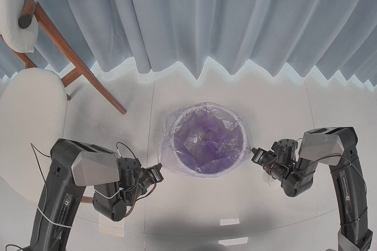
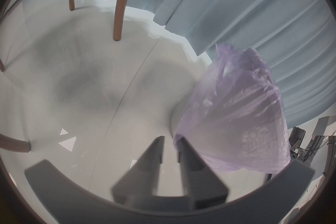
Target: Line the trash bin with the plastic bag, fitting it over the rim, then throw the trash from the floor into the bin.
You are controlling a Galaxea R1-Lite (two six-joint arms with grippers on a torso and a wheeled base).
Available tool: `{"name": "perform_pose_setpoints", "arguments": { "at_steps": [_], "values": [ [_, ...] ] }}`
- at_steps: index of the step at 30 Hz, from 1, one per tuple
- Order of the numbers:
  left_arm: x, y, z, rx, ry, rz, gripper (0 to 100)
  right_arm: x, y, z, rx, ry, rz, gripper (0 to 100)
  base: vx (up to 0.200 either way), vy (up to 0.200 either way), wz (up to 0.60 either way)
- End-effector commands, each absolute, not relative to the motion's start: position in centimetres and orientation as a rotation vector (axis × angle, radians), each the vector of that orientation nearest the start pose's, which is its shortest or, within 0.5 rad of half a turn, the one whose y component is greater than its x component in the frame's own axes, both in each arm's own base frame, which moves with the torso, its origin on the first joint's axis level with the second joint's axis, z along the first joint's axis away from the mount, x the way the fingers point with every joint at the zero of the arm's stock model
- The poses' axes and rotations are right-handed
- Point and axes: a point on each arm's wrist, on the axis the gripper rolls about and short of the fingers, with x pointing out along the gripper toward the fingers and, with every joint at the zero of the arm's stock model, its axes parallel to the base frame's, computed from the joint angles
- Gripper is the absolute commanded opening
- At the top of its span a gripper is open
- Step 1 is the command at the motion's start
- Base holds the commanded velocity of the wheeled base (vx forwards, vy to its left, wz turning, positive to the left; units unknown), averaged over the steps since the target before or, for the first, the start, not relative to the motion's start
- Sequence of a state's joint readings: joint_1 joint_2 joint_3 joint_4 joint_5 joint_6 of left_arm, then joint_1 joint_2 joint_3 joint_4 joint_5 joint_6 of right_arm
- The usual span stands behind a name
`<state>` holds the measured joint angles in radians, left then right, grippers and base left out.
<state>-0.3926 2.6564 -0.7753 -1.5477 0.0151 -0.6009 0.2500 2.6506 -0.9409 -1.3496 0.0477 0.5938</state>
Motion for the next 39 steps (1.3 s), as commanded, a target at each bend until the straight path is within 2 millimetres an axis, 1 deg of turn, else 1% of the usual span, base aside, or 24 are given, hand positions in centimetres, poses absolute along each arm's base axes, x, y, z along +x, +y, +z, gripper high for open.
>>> {"name": "perform_pose_setpoints", "arguments": {
  "at_steps": [1,3,5,6,7,8,9,10,11,14,16,17,18,19,21,24,26,30,32,35,39],
  "values": [
    [34.9,-14.7,-8.3,-0.516,0.434,-0.263,100,39.6,10.2,-7.9,0.546,0.438,0.179,100,0.0,0.0,0.0],
    [35.0,-14.7,-8.2,-0.516,0.429,-0.261,100,39.6,10.2,-7.8,0.545,0.434,0.179,100,0.0,0.0,0.0],
    [34.8,-14.7,-7.2,-0.518,0.409,-0.24,100,38.9,10.0,-6.9,0.547,0.41,0.186,100,0.0,0.0,0.0],
    [34.6,-14.6,-6.4,-0.519,0.398,-0.232,100,38.5,9.9,-6.4,0.548,0.403,0.188,100,0.0,0.0,0.0],
    [34.6,-14.6,-6.4,-0.519,0.398,-0.232,100,38.5,9.9,-6.4,0.548,0.403,0.188,100,0.0,0.0,0.0],
    [33.7,-14.4,-5.1,-0.519,0.398,-0.234,100,37.9,9.7,-5.7,0.554,0.383,0.192,100,0.0,0.0,0.0],
    [33.0,-14.4,-4.0,-0.521,0.397,-0.245,100,37.4,9.5,-5.4,0.554,0.382,0.194,100,0.0,0.0,0.0],
    [32.7,-14.3,-3.7,-0.521,0.4,-0.248,100,37.2,9.5,-5.3,0.555,0.381,0.195,100,0.0,0.0,0.0],
    [31.9,-14.2,-2.9,-0.519,0.406,-0.253,100,36.7,9.3,-4.9,0.557,0.376,0.194,100,0.0,0.0,0.0],
    [30.1,-14.1,-1.6,-0.509,0.427,-0.271,100,35.2,8.6,-4.2,0.559,0.371,0.188,100,0.0,0.0,0.0],
    [29.0,-13.7,-0.1,-0.515,0.416,-0.277,100,34.0,8.4,-3.6,0.562,0.391,0.181,100,0.0,0.0,0.0],
    [28.8,-13.6,0.3,-0.52,0.413,-0.278,100,33.9,8.3,-3.3,0.564,0.391,0.179,100,0.0,0.0,0.0],
    [28.4,-13.4,1.5,-0.531,0.39,-0.288,100,33.4,8.0,-2.6,0.568,0.387,0.176,100,0.0,0.0,0.0],
    [28.1,-13.3,2.8,-0.547,0.362,-0.309,100,33.2,7.8,-1.8,0.576,0.372,0.176,100,0.0,0.0,0.0],
    [28.2,-13.0,4.4,-0.56,0.336,-0.394,100,33.4,7.7,-0.5,0.58,0.335,0.193,100,0.0,0.0,0.0],
    [28.6,-12.7,5.4,-0.552,0.32,-0.501,100,33.4,7.8,1.1,0.578,0.293,0.224,100,0.0,0.0,0.0],
    [28.7,-13.0,5.7,-0.542,0.305,-0.521,100,32.8,8.0,1.9,0.578,0.293,0.24,100,0.0,0.0,0.0],
    [27.9,-12.9,6.5,-0.543,0.298,-0.543,100,30.4,9.2,1.7,0.572,0.383,0.268,100,0.0,0.0,0.0],
    [27.8,-12.8,6.8,-0.544,0.292,-0.545,100,30.0,9.5,1.5,0.576,0.4,0.274,100,0.0,0.0,0.0],
    [27.3,-12.9,8.0,-0.547,0.25,-0.546,100,29.2,11.4,0.9,0.627,0.465,0.302,100,0.0,0.0,0.0],
    [26.1,-12.8,9.6,-0.559,0.196,-0.498,100,28.7,13.3,0.3,0.623,0.556,0.325,100,0.0,0.0,0.0]
  ]
}}
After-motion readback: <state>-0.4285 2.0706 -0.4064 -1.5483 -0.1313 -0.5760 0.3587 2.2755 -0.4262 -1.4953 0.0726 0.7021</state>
